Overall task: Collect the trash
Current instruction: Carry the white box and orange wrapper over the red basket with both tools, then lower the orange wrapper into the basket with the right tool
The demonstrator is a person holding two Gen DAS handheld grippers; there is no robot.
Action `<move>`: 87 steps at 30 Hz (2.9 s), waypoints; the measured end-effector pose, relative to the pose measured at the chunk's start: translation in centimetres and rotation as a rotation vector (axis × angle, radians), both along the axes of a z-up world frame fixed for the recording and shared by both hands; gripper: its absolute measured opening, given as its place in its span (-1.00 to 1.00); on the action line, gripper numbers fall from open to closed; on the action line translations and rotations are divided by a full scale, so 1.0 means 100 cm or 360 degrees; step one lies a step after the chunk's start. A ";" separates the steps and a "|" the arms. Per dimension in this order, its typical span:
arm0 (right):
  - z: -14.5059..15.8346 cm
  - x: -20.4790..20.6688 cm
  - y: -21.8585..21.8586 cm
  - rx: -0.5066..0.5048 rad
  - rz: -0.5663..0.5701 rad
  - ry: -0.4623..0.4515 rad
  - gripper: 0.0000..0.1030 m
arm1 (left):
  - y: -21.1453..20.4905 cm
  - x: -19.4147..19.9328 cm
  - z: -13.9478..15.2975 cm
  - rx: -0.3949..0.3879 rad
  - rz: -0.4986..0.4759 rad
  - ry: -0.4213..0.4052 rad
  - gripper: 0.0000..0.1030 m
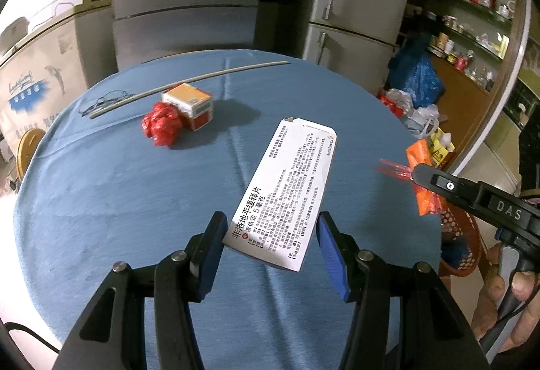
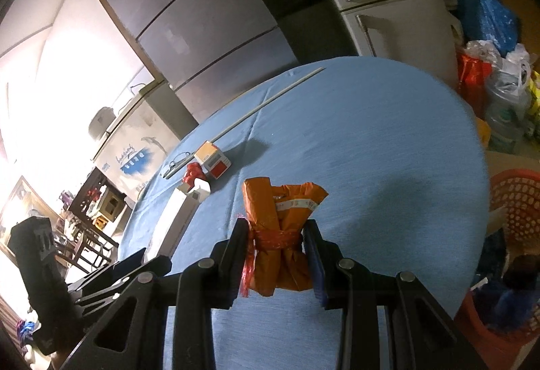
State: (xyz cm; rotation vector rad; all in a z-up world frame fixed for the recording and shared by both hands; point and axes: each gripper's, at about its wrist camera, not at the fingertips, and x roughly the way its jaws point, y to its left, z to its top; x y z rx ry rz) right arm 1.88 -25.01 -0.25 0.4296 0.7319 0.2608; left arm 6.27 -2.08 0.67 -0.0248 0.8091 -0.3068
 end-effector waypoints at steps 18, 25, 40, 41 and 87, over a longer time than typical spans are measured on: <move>0.007 -0.019 -0.026 -0.0021 -0.0081 -0.0015 -0.31 | -0.040 -0.016 0.017 0.0003 -0.0142 -0.0062 0.09; 0.013 -0.028 -0.039 -0.0033 -0.0132 -0.0039 -0.31 | -0.047 -0.019 0.017 0.0007 -0.0183 -0.0072 0.09; 0.015 -0.067 -0.115 -0.0069 -0.0450 -0.0034 -0.31 | -0.087 -0.019 0.015 0.0003 -0.0355 -0.0051 0.08; 0.013 -0.071 -0.124 -0.0069 -0.0484 -0.0024 -0.31 | -0.090 -0.019 0.014 0.0006 -0.0366 -0.0048 0.08; -0.059 -0.082 -0.256 -0.0122 -0.0803 0.0318 -0.26 | -0.257 -0.009 0.003 0.0133 -0.0799 0.0071 0.08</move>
